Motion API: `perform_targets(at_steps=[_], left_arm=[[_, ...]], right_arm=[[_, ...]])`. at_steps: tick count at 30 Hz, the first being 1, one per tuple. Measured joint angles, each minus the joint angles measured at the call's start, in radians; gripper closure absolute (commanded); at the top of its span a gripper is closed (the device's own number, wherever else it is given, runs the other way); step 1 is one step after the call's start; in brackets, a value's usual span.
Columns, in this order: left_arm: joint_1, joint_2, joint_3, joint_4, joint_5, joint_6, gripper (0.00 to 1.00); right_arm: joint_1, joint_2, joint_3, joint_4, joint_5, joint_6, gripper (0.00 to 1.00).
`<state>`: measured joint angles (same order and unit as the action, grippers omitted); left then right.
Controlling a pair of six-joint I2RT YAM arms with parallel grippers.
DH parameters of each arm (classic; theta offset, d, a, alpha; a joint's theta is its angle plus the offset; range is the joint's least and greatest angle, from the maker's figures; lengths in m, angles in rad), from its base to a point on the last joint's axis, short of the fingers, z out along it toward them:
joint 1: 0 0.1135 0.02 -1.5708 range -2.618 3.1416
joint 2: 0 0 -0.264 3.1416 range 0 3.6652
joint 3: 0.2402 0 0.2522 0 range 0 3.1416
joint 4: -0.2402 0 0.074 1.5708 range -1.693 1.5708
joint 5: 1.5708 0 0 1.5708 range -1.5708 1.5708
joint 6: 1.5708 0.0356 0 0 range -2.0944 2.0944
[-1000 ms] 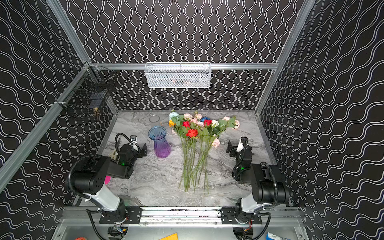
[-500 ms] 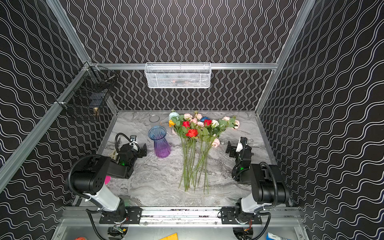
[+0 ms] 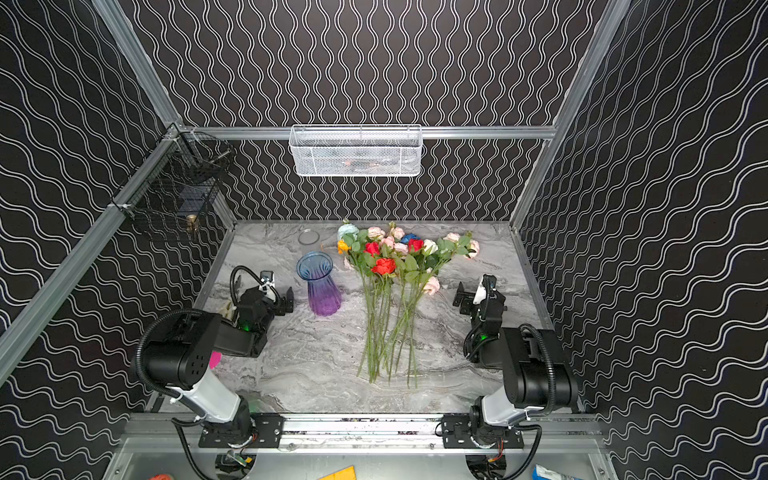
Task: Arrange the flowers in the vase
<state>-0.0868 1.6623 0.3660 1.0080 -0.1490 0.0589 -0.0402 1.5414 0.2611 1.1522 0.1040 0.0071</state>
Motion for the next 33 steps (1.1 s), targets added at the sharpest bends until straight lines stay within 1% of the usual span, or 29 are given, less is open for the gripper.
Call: perform_targets(at_steps=[4,7,10,13,15,18,20,22,23,25,26,28,30,31,33], left_arm=[[0.000,-0.005,-0.008,0.007,0.000,0.001,0.01],[-0.016,-0.082,-0.012,-0.043,-0.018,0.005,0.01],[-0.053,-0.275,0.015,-0.156,-0.058,0.010,0.01],[-0.087,-0.470,0.055,-0.266,-0.090,0.013,0.01],[-0.099,-0.577,0.103,-0.391,-0.091,0.000,0.01],[-0.105,-0.726,0.195,-0.586,-0.090,-0.023,0.01],[-0.106,-0.806,0.271,-0.717,-0.090,-0.043,0.01],[-0.107,-0.859,0.361,-0.846,-0.074,-0.082,0.01],[-0.108,-0.875,0.418,-0.914,-0.063,-0.112,0.01],[-0.108,-0.884,0.530,-1.051,-0.052,-0.191,0.01],[-0.109,-0.883,0.597,-1.133,-0.053,-0.248,0.01],[-0.109,-0.891,0.684,-1.249,-0.060,-0.326,0.01],[-0.109,-0.919,0.707,-1.333,-0.072,-0.392,0.01],[-0.109,-0.932,0.707,-1.367,-0.080,-0.418,0.01],[-0.109,-0.938,0.711,-1.433,-0.083,-0.457,0.01]], right_arm=[[0.000,0.000,0.000,0.000,0.013,0.002,0.01],[0.001,-0.026,0.006,-0.028,0.047,0.011,0.01],[0.012,-0.101,0.066,-0.130,0.082,0.011,0.01],[0.070,-0.172,0.115,-0.217,0.101,-0.002,0.01],[0.113,-0.229,0.121,-0.277,0.130,-0.017,0.01],[0.182,-0.345,0.190,-0.437,0.207,0.000,0.01],[0.227,-0.417,0.309,-0.590,0.235,0.044,0.01],[0.251,-0.455,0.468,-0.772,0.254,0.137,0.01],[0.251,-0.462,0.559,-0.880,0.259,0.204,0.01],[0.246,-0.470,0.678,-1.033,0.270,0.333,0.01],[0.240,-0.480,0.705,-1.089,0.270,0.390,0.05],[0.221,-0.497,0.721,-1.190,0.202,0.462,0.17],[0.215,-0.497,0.755,-1.295,0.132,0.521,0.32],[0.217,-0.495,0.777,-1.325,0.087,0.544,0.39],[0.248,-0.469,0.836,-1.356,-0.006,0.586,0.50]])
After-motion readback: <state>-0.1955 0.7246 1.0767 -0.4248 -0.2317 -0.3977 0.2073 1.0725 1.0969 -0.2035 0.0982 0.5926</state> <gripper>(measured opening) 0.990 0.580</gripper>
